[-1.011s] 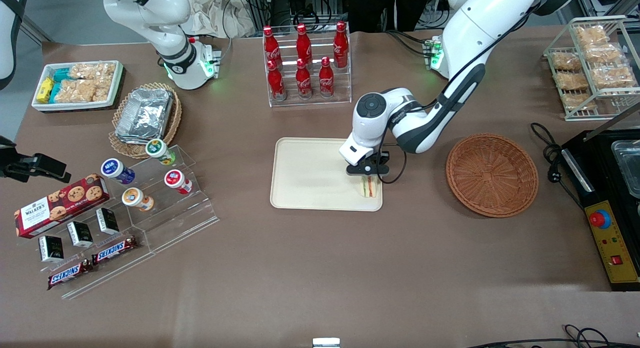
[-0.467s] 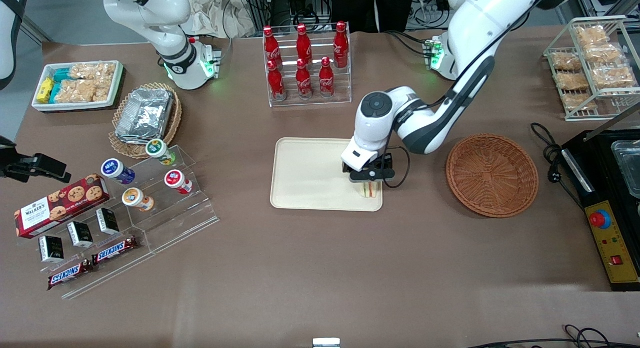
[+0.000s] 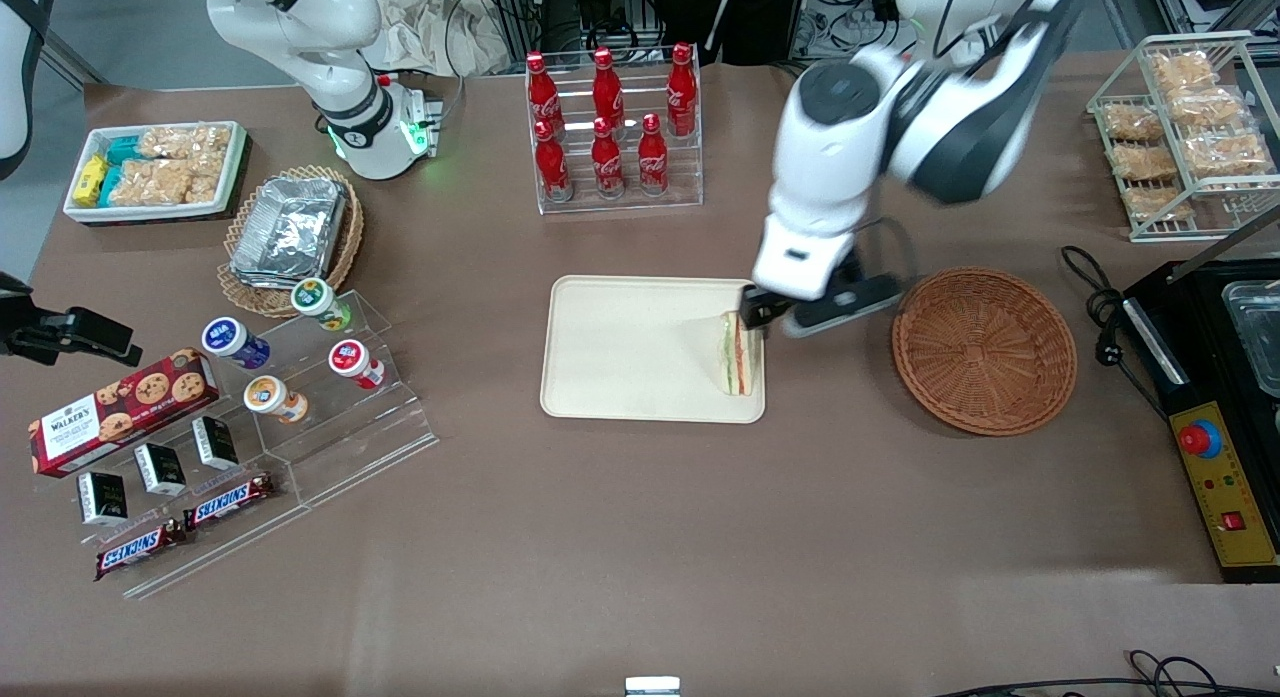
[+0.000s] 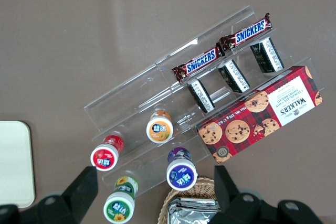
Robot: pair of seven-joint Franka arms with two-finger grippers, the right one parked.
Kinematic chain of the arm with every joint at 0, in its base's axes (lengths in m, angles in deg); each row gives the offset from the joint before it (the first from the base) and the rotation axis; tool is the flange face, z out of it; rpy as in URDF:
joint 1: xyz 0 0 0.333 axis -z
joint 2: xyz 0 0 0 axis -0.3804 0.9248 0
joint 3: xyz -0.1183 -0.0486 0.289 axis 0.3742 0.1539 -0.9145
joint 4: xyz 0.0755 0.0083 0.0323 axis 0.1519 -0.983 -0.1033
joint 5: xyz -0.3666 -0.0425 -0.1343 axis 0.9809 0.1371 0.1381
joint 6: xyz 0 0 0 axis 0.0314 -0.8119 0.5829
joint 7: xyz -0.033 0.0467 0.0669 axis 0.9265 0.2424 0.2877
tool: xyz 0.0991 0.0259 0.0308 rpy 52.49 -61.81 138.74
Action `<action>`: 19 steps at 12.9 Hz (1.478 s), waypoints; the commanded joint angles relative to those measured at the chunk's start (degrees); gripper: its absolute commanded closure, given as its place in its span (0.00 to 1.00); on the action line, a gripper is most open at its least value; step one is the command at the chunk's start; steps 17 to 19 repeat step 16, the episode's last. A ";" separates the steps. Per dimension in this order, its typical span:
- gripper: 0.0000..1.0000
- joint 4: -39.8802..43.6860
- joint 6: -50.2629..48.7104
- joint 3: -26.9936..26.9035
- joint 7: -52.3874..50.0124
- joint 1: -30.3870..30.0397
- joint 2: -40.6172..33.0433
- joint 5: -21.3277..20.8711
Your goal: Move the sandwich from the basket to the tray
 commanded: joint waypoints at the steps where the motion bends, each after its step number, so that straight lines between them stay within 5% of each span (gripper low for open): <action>1: 0.00 7.19 -11.33 -5.77 11.86 -1.93 -2.75 6.57; 3: 0.00 8.35 -17.59 -16.04 25.48 1.31 -7.05 11.16; 8: 0.00 5.11 -21.66 -35.24 48.45 8.45 -13.74 11.17; 19: 0.00 6.34 -22.37 -39.21 51.30 7.48 -12.79 11.96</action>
